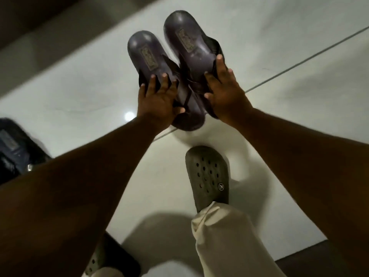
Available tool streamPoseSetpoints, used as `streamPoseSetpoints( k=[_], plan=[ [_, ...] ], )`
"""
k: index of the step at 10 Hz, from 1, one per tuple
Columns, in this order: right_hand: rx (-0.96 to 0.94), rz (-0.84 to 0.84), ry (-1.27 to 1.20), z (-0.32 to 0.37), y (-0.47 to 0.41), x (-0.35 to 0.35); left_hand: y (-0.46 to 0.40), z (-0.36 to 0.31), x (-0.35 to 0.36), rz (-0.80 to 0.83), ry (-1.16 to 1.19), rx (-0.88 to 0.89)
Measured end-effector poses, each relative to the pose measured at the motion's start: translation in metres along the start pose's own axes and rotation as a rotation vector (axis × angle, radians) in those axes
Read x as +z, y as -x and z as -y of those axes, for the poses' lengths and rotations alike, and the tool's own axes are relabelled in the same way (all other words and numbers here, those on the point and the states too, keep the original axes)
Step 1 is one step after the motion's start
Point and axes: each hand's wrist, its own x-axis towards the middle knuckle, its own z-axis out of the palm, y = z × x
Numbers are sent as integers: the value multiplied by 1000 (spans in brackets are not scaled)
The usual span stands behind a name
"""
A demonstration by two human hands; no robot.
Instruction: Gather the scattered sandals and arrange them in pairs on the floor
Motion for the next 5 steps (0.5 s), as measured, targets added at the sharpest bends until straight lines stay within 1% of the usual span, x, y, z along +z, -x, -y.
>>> streamPoseSetpoints(
  k=[1,2,3,4,5],
  plan=[
    [9,36,44,-36,-4,-20,-16,-38,-5,4,12,9],
    [30,52,67,-88,-17,-52,-50,-84,-18,-27,30,27],
    [79,74,75,-113,-21,-64,-67,-109,-24,-24,23,49],
    [94,83,28,-131,-20,-71,-76,-125,-27,-43,9,99],
    [104,55,34,-131,-19,-73,-75,-121,-31,-81,13,122]
  ],
)
